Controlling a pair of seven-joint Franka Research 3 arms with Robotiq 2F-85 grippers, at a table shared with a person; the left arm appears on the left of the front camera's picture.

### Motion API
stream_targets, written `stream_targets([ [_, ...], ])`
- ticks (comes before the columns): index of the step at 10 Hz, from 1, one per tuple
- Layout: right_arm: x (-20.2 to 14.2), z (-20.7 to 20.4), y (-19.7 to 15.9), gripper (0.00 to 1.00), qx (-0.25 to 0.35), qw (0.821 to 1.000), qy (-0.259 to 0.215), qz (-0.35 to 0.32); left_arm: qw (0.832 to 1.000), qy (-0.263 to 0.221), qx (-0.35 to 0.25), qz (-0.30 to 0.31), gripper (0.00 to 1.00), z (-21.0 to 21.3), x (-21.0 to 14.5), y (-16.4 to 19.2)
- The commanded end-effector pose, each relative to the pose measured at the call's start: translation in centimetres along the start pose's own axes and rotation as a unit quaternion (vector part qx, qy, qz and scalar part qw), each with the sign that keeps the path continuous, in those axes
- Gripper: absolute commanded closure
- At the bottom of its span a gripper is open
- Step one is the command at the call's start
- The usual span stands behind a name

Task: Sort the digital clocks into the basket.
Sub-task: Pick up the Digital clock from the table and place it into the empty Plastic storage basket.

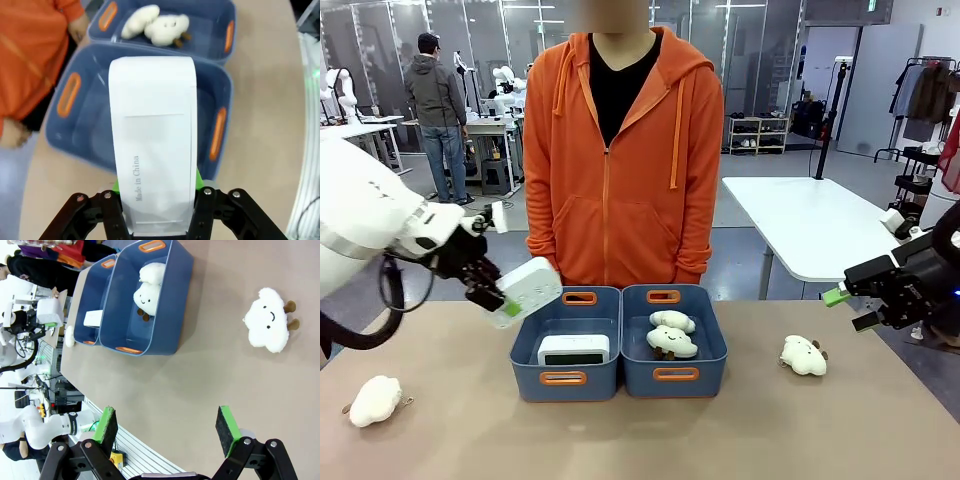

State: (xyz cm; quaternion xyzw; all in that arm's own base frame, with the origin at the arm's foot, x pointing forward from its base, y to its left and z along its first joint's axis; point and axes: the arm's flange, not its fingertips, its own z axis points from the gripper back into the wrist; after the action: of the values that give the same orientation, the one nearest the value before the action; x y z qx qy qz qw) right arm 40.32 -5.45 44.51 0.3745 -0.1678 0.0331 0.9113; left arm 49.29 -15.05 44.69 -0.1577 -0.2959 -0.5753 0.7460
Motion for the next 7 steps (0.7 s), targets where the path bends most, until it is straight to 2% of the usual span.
stream_targets([
  [1,0.1,0.0,0.2,0.0,-0.007,1.0,0.002,0.0,0.999,-0.025,-0.024,-0.024,0.98,-4.0,1.3,1.0],
  [4,0.1,0.0,0.2,0.0,-0.007,1.0,0.002,0.0,0.997,-0.013,0.007,-0.072,0.98,-8.4,3.9,3.9],
  [7,0.1,0.0,0.2,0.0,-0.007,1.0,0.002,0.0,0.994,0.026,0.014,-0.102,0.98,-11.2,3.5,4.8],
])
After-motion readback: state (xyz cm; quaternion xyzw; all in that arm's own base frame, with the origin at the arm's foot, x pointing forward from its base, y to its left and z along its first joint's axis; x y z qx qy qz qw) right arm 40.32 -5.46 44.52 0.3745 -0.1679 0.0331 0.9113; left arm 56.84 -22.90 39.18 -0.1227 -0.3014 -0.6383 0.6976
